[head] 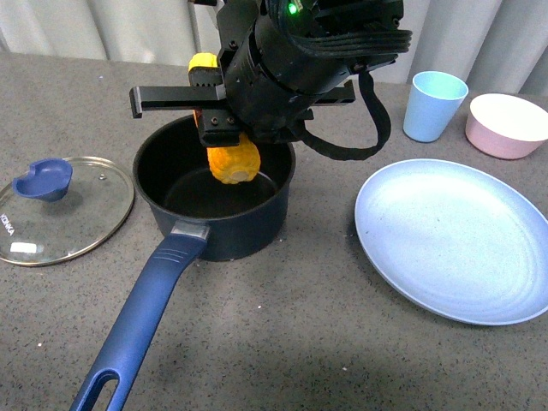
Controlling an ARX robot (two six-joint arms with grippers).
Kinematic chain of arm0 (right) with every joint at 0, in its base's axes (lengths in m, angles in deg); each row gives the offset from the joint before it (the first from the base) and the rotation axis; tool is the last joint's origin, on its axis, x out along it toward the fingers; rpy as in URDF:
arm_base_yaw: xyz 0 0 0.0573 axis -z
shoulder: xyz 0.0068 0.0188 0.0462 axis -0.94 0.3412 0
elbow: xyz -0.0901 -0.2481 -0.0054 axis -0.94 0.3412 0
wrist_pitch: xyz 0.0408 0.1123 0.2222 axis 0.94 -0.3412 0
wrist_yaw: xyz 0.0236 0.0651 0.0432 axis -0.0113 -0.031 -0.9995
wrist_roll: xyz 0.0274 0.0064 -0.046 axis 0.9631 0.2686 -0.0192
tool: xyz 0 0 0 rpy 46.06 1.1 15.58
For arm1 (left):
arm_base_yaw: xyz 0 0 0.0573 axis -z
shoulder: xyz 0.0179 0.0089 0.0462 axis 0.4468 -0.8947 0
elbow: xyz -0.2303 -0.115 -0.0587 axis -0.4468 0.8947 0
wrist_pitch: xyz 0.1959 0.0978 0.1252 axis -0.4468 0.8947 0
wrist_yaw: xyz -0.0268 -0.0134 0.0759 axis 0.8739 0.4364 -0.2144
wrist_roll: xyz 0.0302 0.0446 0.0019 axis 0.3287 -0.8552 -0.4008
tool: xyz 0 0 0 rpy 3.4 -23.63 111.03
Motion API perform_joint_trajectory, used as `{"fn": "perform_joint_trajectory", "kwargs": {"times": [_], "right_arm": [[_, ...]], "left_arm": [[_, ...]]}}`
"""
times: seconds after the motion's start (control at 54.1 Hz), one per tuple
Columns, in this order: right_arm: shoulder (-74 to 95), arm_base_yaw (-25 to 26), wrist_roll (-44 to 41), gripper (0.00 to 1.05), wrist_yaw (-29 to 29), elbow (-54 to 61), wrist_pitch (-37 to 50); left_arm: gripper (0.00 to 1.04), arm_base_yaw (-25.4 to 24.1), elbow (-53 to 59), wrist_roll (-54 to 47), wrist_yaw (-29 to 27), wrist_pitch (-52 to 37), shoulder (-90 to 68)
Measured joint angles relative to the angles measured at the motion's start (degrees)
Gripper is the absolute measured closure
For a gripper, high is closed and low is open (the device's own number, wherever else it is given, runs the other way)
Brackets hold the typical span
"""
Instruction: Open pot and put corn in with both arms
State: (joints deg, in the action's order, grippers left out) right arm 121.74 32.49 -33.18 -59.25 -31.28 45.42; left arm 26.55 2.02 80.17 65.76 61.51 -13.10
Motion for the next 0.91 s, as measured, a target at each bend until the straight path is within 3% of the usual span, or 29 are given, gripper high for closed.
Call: {"fn": "perform_joint_trajectory", "kwargs": {"times": [0.129, 0.333, 0.573, 0.758, 0.906], "right_arm": [[1.1, -0.1, 0.7, 0.87, -0.2, -1.0, -0.6], [1.3, -0.2, 1.6, 0.46, -0.1, -1.0, -0.6], [1.3, -0.2, 1.9, 0.10, 0.7, -1.0, 0.0], [-1.0, 0.0, 1.9, 0.10, 2.9, 2.8, 4.8], [-10.2, 0.7, 0.1, 0.09, 8.0, 13.0, 12.0]], "left_arm": [[0.07, 0.0, 0.0, 0.0, 0.0, 0.0, 0.0], [0.07, 0.0, 0.0, 0.0, 0.0, 0.0, 0.0], [0.07, 0.0, 0.0, 0.0, 0.0, 0.0, 0.0], [0.07, 0.0, 0.0, 0.0, 0.0, 0.0, 0.0], [0.07, 0.0, 0.0, 0.0, 0.0, 0.0, 0.0]]}}
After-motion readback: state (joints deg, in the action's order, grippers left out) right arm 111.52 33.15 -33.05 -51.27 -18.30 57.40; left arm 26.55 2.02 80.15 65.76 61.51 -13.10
